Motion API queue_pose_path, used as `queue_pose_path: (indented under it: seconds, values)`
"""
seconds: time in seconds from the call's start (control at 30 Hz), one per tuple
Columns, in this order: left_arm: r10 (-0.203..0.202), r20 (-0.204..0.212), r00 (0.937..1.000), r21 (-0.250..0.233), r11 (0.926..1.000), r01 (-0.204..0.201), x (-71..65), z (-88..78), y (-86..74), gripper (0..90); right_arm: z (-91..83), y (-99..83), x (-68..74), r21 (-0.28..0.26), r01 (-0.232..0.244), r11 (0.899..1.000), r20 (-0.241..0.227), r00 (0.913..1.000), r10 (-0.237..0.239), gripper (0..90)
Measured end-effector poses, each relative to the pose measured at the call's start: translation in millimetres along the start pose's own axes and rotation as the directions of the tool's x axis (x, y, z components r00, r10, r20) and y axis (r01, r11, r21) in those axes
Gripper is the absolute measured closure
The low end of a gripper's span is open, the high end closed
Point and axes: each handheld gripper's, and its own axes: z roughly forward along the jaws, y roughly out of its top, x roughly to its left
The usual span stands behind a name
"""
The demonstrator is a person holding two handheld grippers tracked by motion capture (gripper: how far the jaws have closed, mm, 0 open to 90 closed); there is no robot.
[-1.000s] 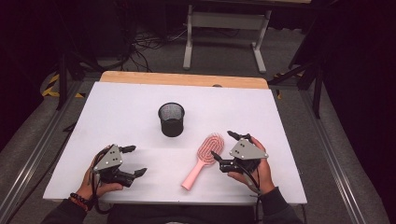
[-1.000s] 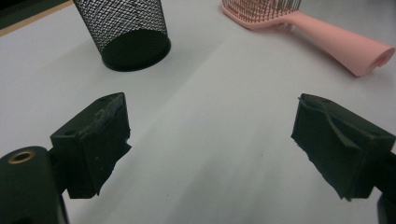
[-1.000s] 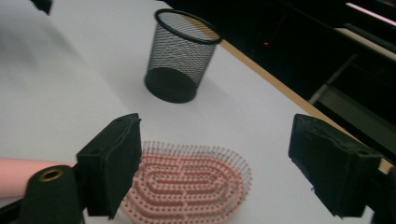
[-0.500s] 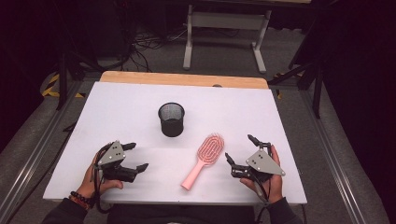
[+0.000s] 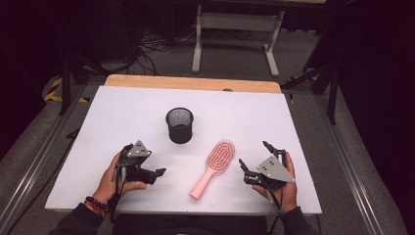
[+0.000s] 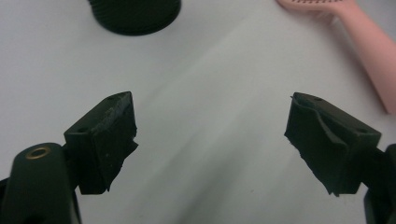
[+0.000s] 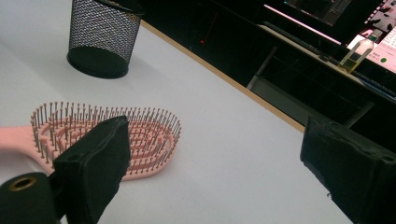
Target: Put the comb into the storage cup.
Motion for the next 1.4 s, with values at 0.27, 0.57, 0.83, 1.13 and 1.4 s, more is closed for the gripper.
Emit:
queue_pose_path:
  seconds: [0.27, 0.57, 0.83, 1.13, 1.4]
  values:
    - [0.077, 0.032, 0.9965, 0.041, 0.9961, -0.078, -27.9, 21.8, 27.3, 17.0, 0.7, -3.4, -4.0, 0.008, -0.018, 1.0, 0.004, 0.9998, 0.018, 9.3]
    - [0.072, 0.07, 0.995, 0.091, 0.9927, -0.078, -61.7, 48.0, 58.5, 20.2, 3.9, -8.7, -5.8, 0.029, -0.021, 0.999, 0.012, 0.9997, 0.021, 12.3]
    - [0.036, 0.05, 0.9981, 0.169, 0.9845, -0.044, -78.4, 71.2, 72.5, 24.5, 6.1, -10.9, -4.2, 0.043, -0.013, 0.999, 0.015, 0.9998, 0.012, 11.4]
    - [-0.024, 0.091, 0.9956, 0.246, 0.9693, 0.001, -89.7, 92.2, 87.0, 29.5, 12.4, -15.1, -0.4, 0.076, 0.0, 0.997, -0.004, 1.0, 0.0, 11.0]
    - [-0.003, 0.043, 0.9991, 0.304, 0.9527, -0.01, -95.8, 105.5, 88.4, 34.7, 14.6, -17.5, -0.9, 0.092, -0.011, 0.996, -0.013, 0.9998, 0.012, 11.2]
